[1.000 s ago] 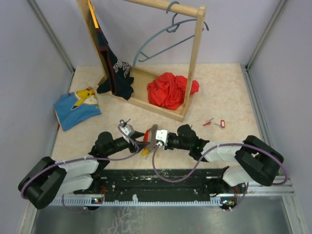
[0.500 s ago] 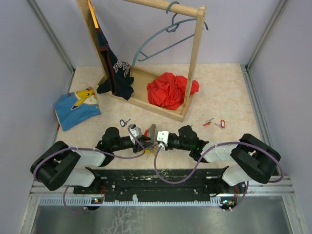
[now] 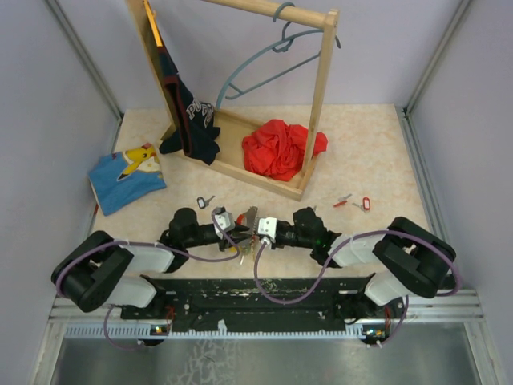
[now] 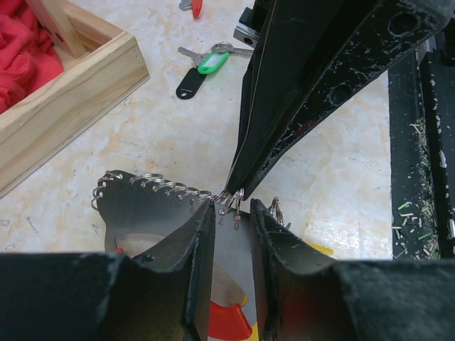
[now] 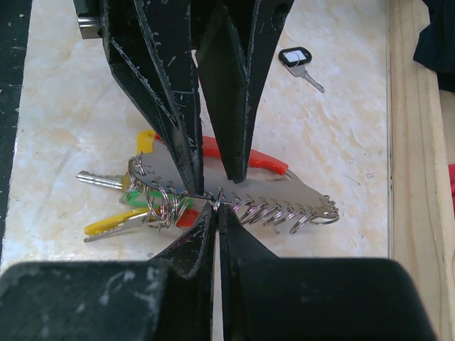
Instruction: Put the keys on the keyring
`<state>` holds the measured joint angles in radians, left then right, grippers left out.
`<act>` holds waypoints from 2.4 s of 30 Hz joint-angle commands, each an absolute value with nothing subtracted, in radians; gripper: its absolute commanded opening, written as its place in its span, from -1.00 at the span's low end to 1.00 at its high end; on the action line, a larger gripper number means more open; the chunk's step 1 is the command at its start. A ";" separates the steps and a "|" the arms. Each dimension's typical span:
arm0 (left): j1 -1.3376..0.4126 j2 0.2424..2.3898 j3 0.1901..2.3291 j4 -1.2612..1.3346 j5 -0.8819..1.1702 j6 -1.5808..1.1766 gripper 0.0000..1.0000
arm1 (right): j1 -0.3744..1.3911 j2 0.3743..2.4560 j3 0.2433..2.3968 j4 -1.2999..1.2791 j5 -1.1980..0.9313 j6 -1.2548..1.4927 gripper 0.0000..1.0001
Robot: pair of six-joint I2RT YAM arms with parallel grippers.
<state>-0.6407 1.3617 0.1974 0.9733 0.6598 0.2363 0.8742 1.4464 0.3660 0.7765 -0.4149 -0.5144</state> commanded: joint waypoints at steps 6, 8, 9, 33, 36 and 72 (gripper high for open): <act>-0.643 1.407 0.273 0.899 0.723 0.311 -0.45 | 0.869 1.418 0.371 0.832 -0.451 -0.528 -1.00; -0.644 1.412 0.277 0.889 0.723 0.319 -0.45 | 0.869 1.415 0.371 0.830 -0.454 -0.530 -1.00; -0.645 1.415 0.279 0.884 0.722 0.324 -0.45 | 0.869 1.413 0.371 0.828 -0.453 -0.531 -1.00; -0.647 1.432 0.324 0.765 0.780 0.362 -0.46 | 0.860 1.373 0.386 0.779 -0.512 -0.549 -1.00; -0.647 1.431 0.325 0.769 0.793 0.357 -0.53 | 0.860 1.380 0.395 0.777 -0.529 -0.549 -1.00; -0.650 1.395 0.278 0.853 0.746 0.321 -1.00 | 0.803 1.348 0.340 0.764 -0.515 -0.492 -0.60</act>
<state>-0.6456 1.4181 0.2829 0.8093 0.7403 0.3294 0.8089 1.3491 0.3027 0.7540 -0.4603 -0.5098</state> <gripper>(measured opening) 0.004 0.200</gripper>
